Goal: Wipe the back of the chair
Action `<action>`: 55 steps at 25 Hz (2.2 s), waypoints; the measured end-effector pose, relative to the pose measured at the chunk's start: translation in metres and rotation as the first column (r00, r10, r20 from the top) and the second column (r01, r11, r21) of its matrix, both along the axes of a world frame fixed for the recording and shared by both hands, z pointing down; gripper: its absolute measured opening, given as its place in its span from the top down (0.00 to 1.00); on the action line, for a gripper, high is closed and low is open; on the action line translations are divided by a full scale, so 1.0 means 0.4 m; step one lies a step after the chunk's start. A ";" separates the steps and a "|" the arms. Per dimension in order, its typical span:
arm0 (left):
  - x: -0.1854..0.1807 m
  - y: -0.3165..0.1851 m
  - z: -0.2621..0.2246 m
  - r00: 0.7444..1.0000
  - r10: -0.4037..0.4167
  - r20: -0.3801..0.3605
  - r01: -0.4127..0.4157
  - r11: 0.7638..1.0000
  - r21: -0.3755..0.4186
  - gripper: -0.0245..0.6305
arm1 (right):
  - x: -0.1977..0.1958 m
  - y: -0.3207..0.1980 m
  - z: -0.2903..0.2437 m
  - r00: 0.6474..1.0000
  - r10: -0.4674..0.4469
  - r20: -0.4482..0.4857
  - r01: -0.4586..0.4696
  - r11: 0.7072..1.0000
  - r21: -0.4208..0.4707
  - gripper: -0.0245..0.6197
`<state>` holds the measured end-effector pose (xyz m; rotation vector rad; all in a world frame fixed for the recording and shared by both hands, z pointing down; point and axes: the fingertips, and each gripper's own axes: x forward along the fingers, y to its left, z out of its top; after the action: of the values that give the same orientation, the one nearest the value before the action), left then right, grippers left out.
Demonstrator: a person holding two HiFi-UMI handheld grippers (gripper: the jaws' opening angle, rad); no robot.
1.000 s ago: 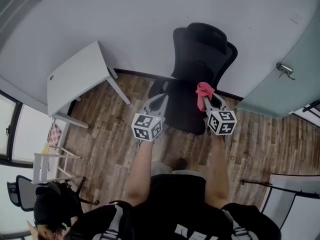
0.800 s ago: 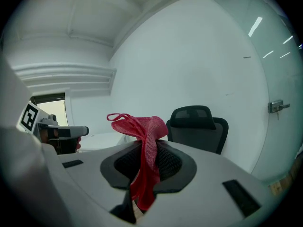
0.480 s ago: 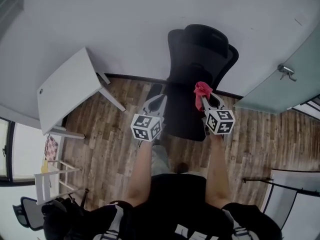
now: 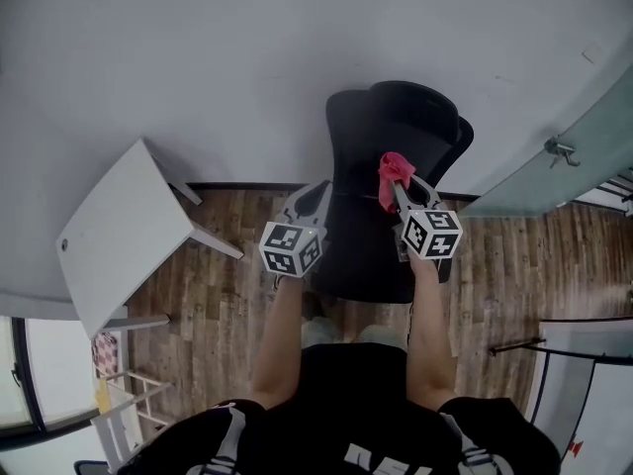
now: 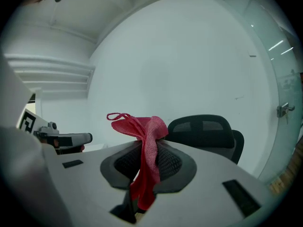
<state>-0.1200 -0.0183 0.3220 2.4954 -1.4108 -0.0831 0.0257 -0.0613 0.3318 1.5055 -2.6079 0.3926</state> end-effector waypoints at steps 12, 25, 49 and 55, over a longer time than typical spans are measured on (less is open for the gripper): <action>-0.055 -0.208 0.036 0.999 0.024 0.028 -0.022 0.999 -0.049 0.93 | -0.037 -0.206 0.037 0.996 0.082 -0.033 -0.083 0.996 -0.043 0.83; 0.000 -0.406 0.062 0.997 0.007 0.072 0.000 0.996 -0.086 0.93 | -0.013 -0.438 0.090 0.999 0.051 -0.018 -0.052 0.997 -0.058 0.83; 0.031 -0.572 0.116 0.993 -0.036 0.109 0.050 0.990 -0.131 0.93 | -0.006 -0.643 0.183 0.999 0.008 -0.041 -0.013 0.995 -0.104 0.83; 0.046 -0.592 0.113 0.994 -0.034 0.107 0.048 0.991 -0.128 0.93 | 0.019 -0.661 0.183 0.999 0.023 -0.041 -0.027 0.994 -0.108 0.83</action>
<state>-0.1017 -0.2549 0.3670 2.3955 -1.4588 0.1301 0.0335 -0.3256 0.4051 1.4965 -2.4962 0.4924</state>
